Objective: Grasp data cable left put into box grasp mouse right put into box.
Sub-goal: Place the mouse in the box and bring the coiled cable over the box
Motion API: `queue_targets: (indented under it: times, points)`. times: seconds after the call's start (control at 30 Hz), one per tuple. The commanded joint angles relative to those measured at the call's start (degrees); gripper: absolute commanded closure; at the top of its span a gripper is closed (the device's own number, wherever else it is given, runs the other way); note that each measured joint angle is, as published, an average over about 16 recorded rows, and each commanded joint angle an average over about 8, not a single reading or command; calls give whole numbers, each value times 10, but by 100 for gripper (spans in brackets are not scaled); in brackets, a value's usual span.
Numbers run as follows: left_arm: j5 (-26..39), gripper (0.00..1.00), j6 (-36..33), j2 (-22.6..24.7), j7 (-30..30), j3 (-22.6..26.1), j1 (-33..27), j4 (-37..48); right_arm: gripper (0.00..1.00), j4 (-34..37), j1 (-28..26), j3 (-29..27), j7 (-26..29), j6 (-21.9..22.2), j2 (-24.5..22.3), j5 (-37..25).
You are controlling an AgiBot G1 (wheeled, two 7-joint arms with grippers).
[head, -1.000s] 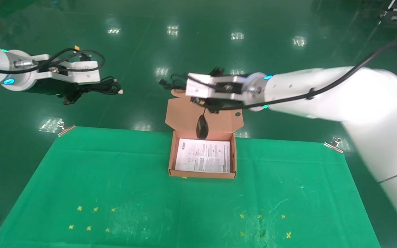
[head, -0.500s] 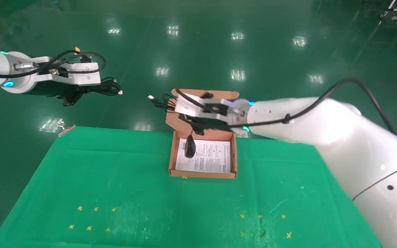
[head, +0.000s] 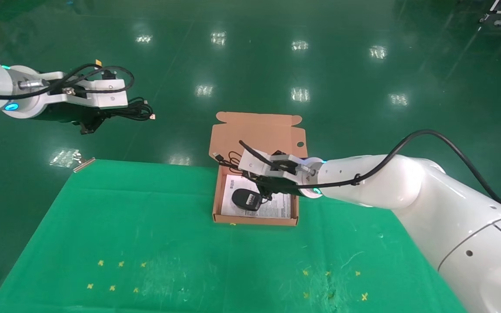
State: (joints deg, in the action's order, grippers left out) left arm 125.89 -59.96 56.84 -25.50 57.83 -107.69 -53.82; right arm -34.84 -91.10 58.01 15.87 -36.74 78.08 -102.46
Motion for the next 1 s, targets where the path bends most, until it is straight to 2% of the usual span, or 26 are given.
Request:
queue_targets:
  times: [0.03, 0.3, 0.47, 0.77, 1.0]
  points:
    - [0, 100, 0, 0, 0, 0, 0, -1, 0, 2, 1, 5, 1, 0, 1, 1]
    - [-2, 100, 0, 2, 2, 1, 3, -1, 0, -17, 3, 3, 3, 5, -15, 7]
    - [-21, 100, 13, 20, 19, 2, 21, 3, 0, -39, -2, -2, 5, 14, -38, 9]
    - [-68, 100, 94, 91, 83, -1, 72, 63, 0, -95, -21, -13, 18, 17, -128, -6]
    - [-115, 100, 167, 174, 167, -5, 105, 157, 0, -157, -30, -15, 52, 3, -200, -33]
